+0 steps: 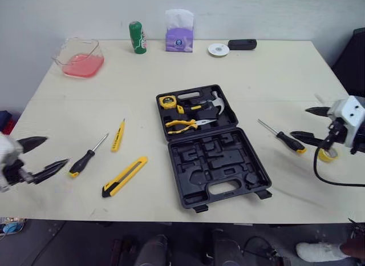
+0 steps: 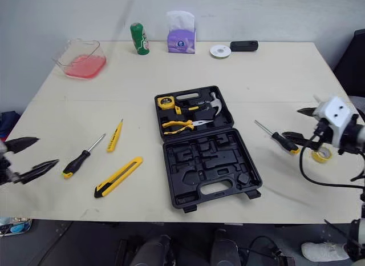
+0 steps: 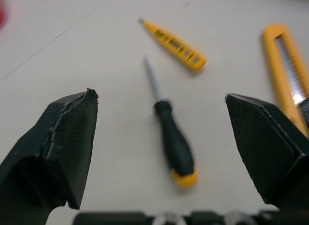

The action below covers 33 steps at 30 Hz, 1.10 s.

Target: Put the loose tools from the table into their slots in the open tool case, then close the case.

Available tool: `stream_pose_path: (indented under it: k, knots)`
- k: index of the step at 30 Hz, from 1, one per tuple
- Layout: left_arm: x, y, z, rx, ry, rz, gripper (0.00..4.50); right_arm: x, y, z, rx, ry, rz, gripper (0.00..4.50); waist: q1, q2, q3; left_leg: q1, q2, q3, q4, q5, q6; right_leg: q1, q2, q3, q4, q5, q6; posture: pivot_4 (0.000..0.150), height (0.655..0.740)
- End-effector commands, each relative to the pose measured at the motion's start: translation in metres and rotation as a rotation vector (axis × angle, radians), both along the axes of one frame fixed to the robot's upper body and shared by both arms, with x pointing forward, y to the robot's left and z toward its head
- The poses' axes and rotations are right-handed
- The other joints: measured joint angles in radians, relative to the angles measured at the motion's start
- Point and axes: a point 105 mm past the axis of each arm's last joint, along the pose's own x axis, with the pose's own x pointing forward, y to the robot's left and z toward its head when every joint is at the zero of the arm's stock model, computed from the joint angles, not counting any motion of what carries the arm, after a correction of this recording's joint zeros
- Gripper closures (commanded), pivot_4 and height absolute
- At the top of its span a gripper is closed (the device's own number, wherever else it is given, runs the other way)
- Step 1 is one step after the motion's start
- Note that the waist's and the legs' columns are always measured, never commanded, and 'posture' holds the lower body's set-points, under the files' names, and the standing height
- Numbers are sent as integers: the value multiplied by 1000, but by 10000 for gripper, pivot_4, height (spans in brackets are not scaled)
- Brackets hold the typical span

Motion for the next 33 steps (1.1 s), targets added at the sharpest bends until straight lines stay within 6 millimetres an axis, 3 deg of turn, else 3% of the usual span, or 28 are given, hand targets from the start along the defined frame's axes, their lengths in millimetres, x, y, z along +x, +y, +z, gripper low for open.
stream_pose_path:
  k: [1,9,10,12,13,19,20,21,33]
  knots:
    - [5,-31,3,67,-8,-103,487,7,17,9,1,-42,27,0,0,0,0,0,0,0,0,0,0,0,0,0,0,0,0,1500,7400]
    - [34,-104,-2,68,-10,-258,487,29,44,-9,-11,-6,69,0,2,0,0,0,1,0,2,0,0,0,9,3,1,0,0,1500,7400]
    - [39,-109,-4,58,-5,-260,134,30,47,-11,-9,0,77,2447,5,0,0,0,1,0,2,0,0,0,10,3,1,0,0,1500,7400]
    - [45,-120,-8,37,12,-275,5951,33,52,-15,-10,11,95,8335,8,-1,0,-1,2,0,2,0,0,0,12,3,0,0,0,1500,7400]
    - [47,-124,-12,28,27,-279,9278,34,53,-17,-16,16,101,13474,10,-1,0,-1,3,0,3,0,-1,0,13,3,0,0,0,1500,7400]
    - [57,-145,-25,-15,91,-296,38291,44,53,-21,-66,12,82,44682,9,-1,0,-1,4,0,3,0,-1,0,14,4,0,0,0,1500,7400]
    - [58,-147,-27,-14,99,-297,43172,46,53,-23,-70,15,81,45000,11,-1,0,-1,4,0,4,0,-1,0,14,4,0,0,0,1500,7400]
    - [59,-150,-29,-19,108,-301,44419,47,53,-24,-69,17,79,45000,12,-1,0,-1,4,0,4,0,-1,0,14,4,0,0,0,1500,7400]
    - [84,-183,-56,-54,197,-243,44419,55,60,-44,-108,48,64,45000,23,-1,0,-2,4,0,5,0,-1,1,14,3,1,0,0,1500,7400]
